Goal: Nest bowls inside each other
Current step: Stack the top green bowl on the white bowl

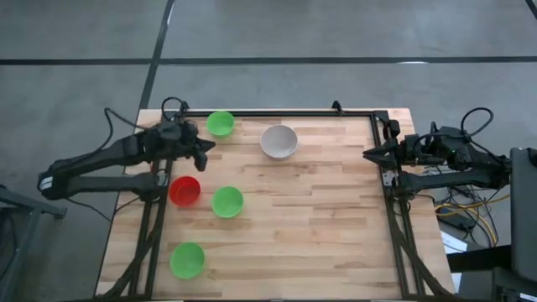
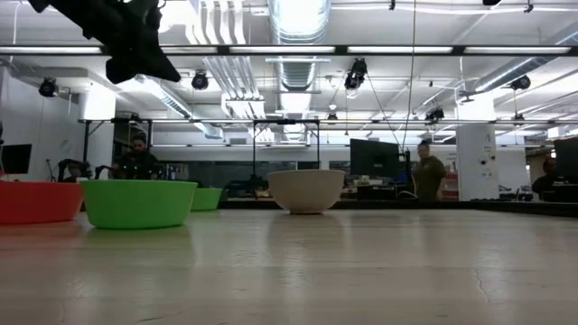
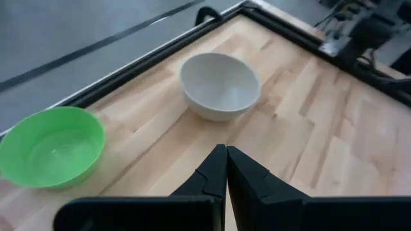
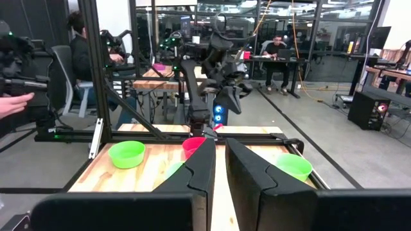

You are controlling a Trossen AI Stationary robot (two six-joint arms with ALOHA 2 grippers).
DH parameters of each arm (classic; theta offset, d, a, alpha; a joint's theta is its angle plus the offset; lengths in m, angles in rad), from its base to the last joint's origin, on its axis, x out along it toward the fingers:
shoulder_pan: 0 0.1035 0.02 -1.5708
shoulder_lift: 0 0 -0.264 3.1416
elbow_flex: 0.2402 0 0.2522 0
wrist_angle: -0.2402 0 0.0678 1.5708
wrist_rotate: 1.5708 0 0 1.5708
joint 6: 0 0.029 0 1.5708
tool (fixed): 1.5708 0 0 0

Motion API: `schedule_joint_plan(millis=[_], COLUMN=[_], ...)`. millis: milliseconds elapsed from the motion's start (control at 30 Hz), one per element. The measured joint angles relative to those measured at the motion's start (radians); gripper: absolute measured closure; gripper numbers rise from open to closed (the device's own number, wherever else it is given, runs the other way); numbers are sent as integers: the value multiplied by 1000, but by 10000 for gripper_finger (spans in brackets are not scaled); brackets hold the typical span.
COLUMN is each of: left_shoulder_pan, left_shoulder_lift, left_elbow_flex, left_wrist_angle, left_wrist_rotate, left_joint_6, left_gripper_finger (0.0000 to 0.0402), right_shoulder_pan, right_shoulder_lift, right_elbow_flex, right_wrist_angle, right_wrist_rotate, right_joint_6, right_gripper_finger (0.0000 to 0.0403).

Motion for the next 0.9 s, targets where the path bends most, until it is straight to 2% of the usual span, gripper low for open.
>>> schedule_joint_plan(millis=[533,900], left_shoulder_pan=[173,295], left_shoulder_lift=[155,341], left_elbow_flex=[128,220], left_wrist_angle=[-111,-195], left_wrist_rotate=[21,80], left_joint_6=[-18,27], left_gripper_finger=[387,387], right_shoulder_pan=[0,0], right_shoulder_lift=[0,0], right_elbow_flex=[0,0], right_wrist_angle=[0,0], right_wrist_rotate=[0,0], right_joint_6=[0,0], right_gripper_finger=[369,369])
